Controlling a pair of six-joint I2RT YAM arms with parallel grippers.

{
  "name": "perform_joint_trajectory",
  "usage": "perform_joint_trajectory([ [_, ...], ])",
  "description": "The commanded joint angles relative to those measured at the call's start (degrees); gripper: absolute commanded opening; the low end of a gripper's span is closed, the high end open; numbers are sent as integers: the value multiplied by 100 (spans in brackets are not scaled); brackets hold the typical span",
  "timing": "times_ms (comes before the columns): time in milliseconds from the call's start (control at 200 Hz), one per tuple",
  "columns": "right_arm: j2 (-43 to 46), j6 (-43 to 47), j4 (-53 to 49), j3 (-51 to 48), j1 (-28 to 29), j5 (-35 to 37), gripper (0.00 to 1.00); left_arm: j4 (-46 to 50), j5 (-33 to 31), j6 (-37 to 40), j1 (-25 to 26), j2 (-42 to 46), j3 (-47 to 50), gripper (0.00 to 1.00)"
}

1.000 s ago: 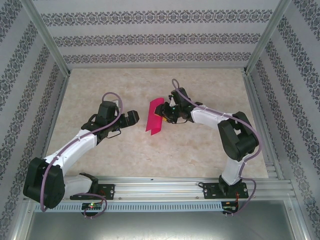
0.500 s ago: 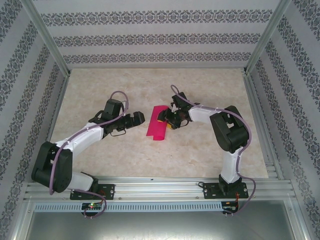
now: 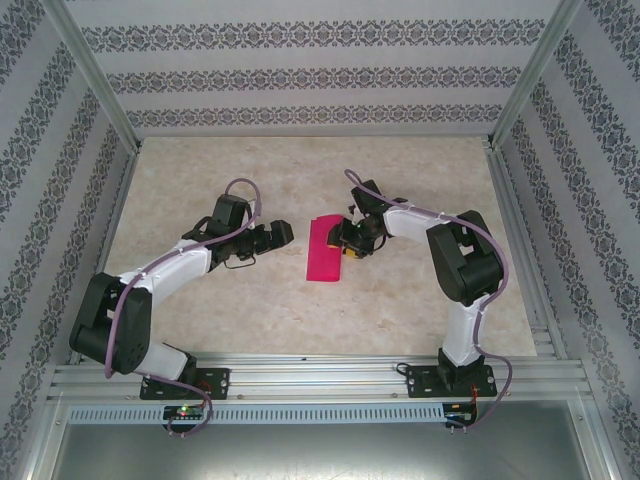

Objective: Fold a paper plane with a square sheet of paper (pick it up from the middle)
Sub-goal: Fold the square sheet of paper in half at the center of the table.

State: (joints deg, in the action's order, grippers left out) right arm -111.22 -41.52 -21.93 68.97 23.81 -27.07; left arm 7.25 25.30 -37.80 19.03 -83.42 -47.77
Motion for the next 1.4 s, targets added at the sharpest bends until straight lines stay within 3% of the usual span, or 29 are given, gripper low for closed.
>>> perform_joint_trajectory([
  [0,-47,345,-356,87,-104,-76,50,-129,108,-52,6,-119,-151,100],
  [240,-101,480,-561,180,-125,-51,57,-136,238,-91,15,-332,-266,100],
  [744,-553,414,-2078,1119,300,1381,64,-150,284,-136,27,-447,-355,99],
  [1394,-905,56,-2326,1651,534,1452,73,-180,332,-77,24,-267,-260,98],
])
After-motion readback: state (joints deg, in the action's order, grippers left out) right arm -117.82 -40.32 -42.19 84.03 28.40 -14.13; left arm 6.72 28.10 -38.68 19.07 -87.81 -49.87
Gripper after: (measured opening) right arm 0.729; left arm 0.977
